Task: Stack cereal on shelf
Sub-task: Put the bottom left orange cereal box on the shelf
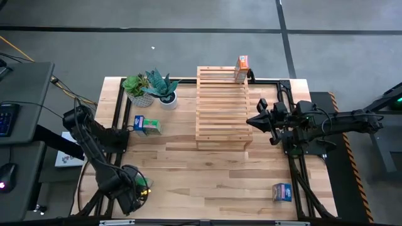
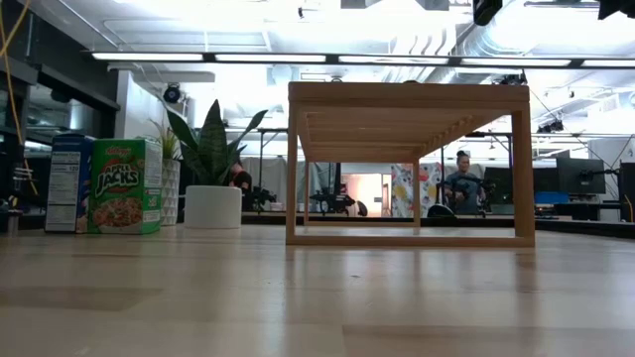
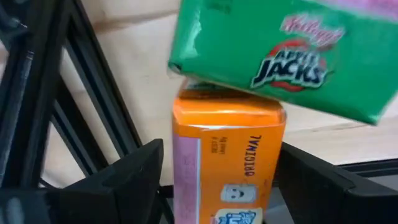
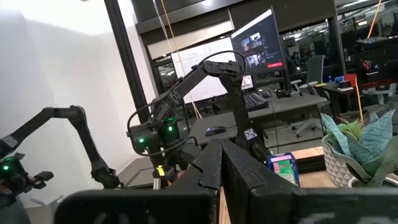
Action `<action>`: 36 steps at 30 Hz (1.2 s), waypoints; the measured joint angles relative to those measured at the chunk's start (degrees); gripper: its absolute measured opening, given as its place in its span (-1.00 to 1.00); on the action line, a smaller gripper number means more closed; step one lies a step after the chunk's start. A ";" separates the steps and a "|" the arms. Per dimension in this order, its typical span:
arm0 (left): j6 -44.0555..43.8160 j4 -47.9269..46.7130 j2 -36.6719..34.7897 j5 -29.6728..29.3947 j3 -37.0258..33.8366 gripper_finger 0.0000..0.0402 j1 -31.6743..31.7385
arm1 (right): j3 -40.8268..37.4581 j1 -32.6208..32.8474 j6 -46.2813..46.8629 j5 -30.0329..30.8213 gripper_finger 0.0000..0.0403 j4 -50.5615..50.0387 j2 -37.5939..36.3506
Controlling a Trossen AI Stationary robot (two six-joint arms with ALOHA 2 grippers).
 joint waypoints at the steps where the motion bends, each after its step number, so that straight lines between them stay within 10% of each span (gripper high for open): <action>1: 0.48 1.41 0.00 0.26 -0.68 0.41 0.00 | 0.00 0.00 0.00 0.00 -1.00 -0.01 0.00; 21: -0.29 9.77 0.04 0.66 -6.22 0.06 -0.35 | 0.00 0.00 0.00 -0.02 -1.00 -0.01 0.00; 36: 7.33 8.74 -9.84 9.76 6.53 -0.25 -3.03 | -0.02 -0.01 0.00 -0.02 -1.00 -0.01 -0.01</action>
